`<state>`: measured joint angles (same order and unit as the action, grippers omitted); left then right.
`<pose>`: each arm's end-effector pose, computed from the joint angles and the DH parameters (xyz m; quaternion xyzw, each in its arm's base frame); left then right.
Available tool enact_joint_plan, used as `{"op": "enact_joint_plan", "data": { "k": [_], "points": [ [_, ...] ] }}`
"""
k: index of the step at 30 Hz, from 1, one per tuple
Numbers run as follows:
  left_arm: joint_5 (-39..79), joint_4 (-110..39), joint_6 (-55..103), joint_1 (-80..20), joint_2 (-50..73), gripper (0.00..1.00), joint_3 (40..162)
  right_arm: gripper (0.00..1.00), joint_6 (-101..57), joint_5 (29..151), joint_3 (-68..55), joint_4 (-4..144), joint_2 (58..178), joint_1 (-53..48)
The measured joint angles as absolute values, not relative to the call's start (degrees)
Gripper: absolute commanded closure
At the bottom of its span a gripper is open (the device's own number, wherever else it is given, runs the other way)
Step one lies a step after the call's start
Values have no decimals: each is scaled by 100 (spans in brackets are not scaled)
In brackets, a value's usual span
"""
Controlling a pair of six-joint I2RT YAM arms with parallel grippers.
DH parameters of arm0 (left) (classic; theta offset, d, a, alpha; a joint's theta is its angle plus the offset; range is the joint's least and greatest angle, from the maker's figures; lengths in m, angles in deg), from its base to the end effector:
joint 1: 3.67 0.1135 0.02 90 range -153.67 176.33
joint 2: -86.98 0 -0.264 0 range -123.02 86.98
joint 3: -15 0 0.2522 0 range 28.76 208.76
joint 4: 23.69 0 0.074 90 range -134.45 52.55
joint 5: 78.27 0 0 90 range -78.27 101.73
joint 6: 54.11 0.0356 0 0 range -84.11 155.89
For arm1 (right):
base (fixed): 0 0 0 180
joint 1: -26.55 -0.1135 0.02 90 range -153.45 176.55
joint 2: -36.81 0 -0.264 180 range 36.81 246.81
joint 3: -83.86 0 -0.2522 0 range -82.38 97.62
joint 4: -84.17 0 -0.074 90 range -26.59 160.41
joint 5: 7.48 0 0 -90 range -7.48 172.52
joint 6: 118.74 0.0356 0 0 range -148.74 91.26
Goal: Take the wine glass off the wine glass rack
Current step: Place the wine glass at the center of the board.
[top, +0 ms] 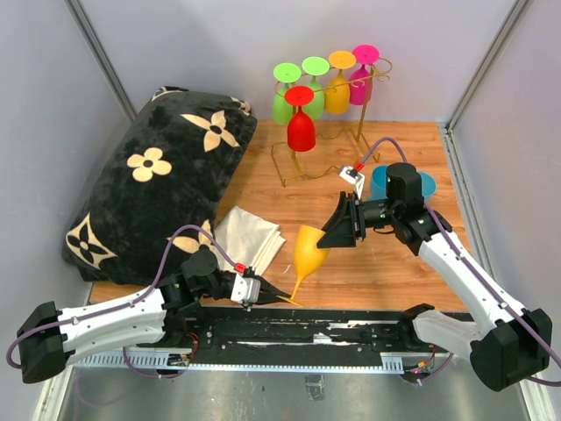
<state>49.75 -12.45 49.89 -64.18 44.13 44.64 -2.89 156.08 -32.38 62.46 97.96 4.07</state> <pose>0.0666 -0.1622 0.2319 0.5918 0.4042 -0.4746 0.5111 0.1939 0.1172 0.3287 -0.3279 0.6624 0.6352 0.2242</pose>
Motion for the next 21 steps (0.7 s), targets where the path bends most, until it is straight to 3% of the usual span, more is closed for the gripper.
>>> {"op": "enact_joint_plan", "data": {
  "k": [5, 9, 14, 19, 21],
  "points": [
    [4962, -1608, 5148, -6418, 4625, 99, 4506, 65, -326, 15761, -3238, 6255, 9800, 404],
    [4916, -1833, 5260, -6423, 4642, 100, 4558, 69, -324, 15796, -3236, 6290, 9833, 380],
    [4907, -2024, 5363, -6434, 4564, 99, 4606, 98, -305, 15772, -3219, 6402, 9885, 256],
    [4879, -2037, 5419, -6442, 4474, 99, 4613, 99, -259, 15781, -3184, 6428, 9859, 208],
    [4877, -2021, 5428, -6442, 4476, 94, 4613, 99, -263, 15766, -3184, 6423, 9813, 203]
  ]
}}
